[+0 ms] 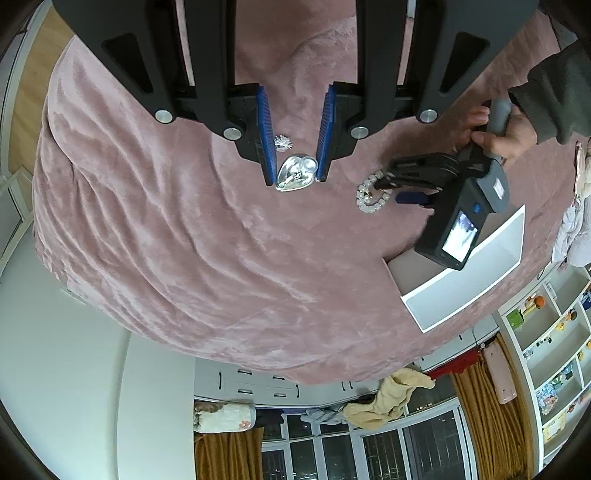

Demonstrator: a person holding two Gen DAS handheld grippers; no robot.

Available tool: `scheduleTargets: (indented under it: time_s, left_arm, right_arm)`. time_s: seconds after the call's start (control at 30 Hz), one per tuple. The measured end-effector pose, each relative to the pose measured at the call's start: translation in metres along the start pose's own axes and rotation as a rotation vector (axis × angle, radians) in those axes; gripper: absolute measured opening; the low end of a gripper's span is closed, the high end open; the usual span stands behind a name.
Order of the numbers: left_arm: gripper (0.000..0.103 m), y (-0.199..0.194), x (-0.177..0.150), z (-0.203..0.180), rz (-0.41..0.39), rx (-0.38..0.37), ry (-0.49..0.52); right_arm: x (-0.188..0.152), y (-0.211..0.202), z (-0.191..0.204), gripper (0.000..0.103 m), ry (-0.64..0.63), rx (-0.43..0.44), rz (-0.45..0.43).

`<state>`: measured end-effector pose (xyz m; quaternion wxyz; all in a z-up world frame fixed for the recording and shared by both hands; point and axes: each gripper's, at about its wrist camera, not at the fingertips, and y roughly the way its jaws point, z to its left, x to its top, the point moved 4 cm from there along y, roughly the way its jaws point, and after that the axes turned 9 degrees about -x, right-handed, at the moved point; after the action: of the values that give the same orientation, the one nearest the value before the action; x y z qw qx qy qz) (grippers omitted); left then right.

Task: Organize jewelry
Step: 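Carry the bracelet and heart pendant over the white tray and open both grippers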

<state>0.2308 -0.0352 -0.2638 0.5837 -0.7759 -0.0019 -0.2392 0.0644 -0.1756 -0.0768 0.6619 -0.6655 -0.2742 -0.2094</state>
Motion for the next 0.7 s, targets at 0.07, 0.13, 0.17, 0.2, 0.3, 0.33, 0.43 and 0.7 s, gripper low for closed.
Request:
scheduleTargets:
  time_s: [0.07, 0.13, 0.17, 0.2, 0.3, 0.33, 0.43, 0.7]
  left_arm:
    - [0.020, -0.006, 0.001, -0.002, -0.008, -0.006, 0.009]
    - [0.019, -0.011, 0.002, -0.002, -0.018, 0.005, 0.028]
    - [0.019, -0.014, 0.002, -0.002, -0.019, -0.004, 0.029]
    - [0.019, -0.017, 0.001, -0.002, -0.025, -0.004, 0.031]
    - [0.019, -0.030, 0.002, -0.001, -0.047, -0.011, 0.030]
    - [0.019, -0.036, 0.002, -0.001, -0.059, -0.011, 0.033]
    - [0.019, -0.057, 0.008, -0.004, -0.098, -0.021, 0.041]
    - [0.019, -0.112, 0.030, -0.006, -0.191, -0.011, 0.058]
  right_arm:
    - [0.001, 0.000, -0.003, 0.022, 0.005, -0.006, 0.001]
    - [0.002, 0.000, -0.004, 0.022, 0.011, -0.008, -0.001]
    - [0.003, 0.000, -0.004, 0.022, 0.013, -0.007, -0.004]
    - [0.003, -0.001, -0.003, 0.022, 0.014, -0.006, -0.007]
    - [0.004, -0.001, 0.000, 0.022, 0.011, 0.001, -0.008]
    - [0.004, -0.001, 0.001, 0.022, 0.008, 0.001, -0.008]
    - [0.004, 0.000, 0.003, 0.022, 0.003, 0.007, -0.008]
    - [0.016, -0.004, 0.013, 0.022, -0.011, 0.017, -0.029]
